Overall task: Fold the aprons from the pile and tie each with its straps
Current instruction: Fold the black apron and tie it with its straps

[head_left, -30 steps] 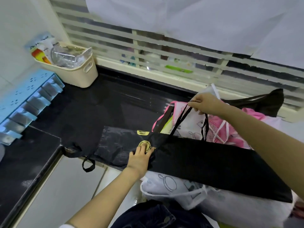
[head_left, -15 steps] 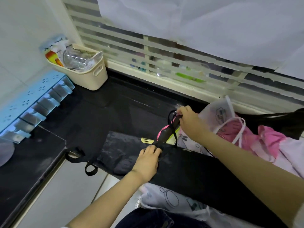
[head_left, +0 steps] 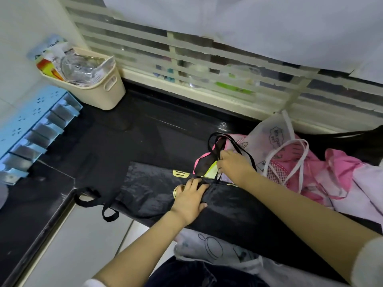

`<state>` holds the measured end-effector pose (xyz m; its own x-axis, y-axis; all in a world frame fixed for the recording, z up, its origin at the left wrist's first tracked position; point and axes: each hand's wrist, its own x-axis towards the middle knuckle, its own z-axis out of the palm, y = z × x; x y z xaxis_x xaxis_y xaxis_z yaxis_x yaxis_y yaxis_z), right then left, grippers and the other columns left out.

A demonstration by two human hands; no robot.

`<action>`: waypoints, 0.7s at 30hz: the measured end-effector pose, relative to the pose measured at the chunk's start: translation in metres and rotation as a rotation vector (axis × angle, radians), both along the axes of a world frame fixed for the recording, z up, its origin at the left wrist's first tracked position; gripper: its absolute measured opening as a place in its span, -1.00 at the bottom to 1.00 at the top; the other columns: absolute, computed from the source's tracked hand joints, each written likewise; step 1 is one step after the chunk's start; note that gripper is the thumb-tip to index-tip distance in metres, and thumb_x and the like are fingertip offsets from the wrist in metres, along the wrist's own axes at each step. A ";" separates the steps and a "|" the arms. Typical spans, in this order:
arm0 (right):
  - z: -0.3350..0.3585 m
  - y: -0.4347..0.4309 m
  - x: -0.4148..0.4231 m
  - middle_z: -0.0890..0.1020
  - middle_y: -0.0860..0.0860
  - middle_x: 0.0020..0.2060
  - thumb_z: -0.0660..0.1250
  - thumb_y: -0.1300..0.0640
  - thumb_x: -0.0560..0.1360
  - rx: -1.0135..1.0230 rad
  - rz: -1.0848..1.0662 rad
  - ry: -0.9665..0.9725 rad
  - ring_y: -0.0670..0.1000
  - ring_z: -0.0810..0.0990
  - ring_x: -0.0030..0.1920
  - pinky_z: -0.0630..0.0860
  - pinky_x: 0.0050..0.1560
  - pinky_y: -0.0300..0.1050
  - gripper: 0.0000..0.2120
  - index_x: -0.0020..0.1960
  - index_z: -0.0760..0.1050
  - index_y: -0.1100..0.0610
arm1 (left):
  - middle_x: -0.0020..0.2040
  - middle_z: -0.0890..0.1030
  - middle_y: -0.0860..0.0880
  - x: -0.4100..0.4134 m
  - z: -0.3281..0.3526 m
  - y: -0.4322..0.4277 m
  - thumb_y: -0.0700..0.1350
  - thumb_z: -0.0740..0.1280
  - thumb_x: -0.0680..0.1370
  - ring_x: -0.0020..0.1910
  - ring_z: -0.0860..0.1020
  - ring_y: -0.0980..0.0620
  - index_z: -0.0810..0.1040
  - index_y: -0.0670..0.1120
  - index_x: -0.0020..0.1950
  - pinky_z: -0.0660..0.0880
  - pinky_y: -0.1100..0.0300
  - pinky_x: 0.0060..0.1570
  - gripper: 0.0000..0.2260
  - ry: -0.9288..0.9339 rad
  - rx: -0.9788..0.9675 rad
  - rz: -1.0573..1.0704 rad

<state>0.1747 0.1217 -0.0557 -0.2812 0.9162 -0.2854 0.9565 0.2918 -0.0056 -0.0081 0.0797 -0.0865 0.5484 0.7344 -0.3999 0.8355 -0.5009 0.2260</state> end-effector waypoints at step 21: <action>0.074 -0.080 -0.001 0.37 -0.17 -0.31 0.26 -0.04 0.55 0.080 -0.270 0.492 -0.12 0.35 -0.24 0.24 -0.18 -0.26 -0.82 -0.16 0.41 0.04 | 0.37 0.30 -0.03 0.007 0.005 0.003 0.14 0.02 0.64 0.35 0.24 -0.11 0.29 0.15 0.43 0.31 -0.10 0.17 -0.63 0.000 0.022 0.000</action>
<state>0.1735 0.0416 0.0188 -0.1158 0.9875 -0.1069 0.8876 0.0546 -0.4574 -0.0014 0.0832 -0.0820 0.5481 0.7433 -0.3836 0.8357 -0.5054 0.2148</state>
